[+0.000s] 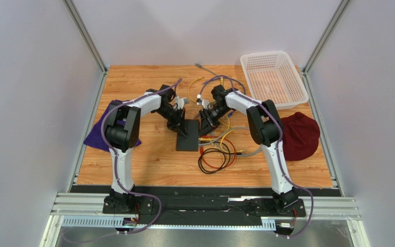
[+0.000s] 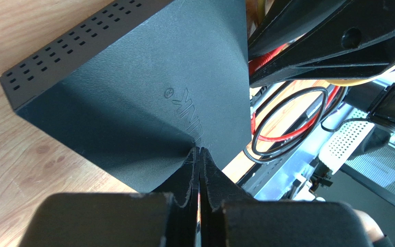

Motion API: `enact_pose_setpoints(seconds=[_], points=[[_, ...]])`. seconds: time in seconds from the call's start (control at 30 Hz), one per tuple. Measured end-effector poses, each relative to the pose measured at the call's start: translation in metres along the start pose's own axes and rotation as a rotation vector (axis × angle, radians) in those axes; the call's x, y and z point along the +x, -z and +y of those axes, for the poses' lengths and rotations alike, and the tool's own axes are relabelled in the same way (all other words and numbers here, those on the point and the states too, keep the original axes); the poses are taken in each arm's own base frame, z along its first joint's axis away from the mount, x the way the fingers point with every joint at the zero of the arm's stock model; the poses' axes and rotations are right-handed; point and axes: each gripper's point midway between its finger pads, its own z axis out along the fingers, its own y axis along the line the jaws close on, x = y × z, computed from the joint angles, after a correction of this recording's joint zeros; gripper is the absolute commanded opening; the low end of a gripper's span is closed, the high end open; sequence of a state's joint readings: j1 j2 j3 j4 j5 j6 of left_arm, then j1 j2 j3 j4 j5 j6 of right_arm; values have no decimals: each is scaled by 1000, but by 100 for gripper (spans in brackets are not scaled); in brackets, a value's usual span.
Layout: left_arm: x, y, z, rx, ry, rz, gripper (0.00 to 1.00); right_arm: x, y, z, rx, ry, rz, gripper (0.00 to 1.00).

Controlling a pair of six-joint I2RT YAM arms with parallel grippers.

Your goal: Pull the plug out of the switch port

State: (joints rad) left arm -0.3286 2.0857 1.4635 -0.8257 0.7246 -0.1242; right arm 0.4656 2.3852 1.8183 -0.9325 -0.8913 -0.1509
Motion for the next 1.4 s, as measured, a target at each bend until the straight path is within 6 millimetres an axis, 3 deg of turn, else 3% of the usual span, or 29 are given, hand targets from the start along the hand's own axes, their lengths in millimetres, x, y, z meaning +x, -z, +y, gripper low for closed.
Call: enact_pose_setpoints(seconds=[0.43, 1.2, 1.27, 1.3, 1.37, 1.4], points=[[0, -1, -1, 0, -3, 3, 0, 1, 1, 2, 5, 5, 31, 0], [-4, -1, -1, -3, -9, 9, 0, 18, 16, -7, 116, 71, 143, 0], [-4, -1, -1, -3, -10, 9, 0, 20, 20, -7, 130, 93, 146, 11], [-4, -1, -1, -4, -12, 10, 0, 22, 24, -8, 142, 108, 147, 37], [-5, 0, -1, -9, -20, 8, 0, 26, 33, -4, 159, 139, 138, 48], [-6, 0, -1, -12, -23, 7, 0, 27, 39, -1, 165, 157, 124, 61]])
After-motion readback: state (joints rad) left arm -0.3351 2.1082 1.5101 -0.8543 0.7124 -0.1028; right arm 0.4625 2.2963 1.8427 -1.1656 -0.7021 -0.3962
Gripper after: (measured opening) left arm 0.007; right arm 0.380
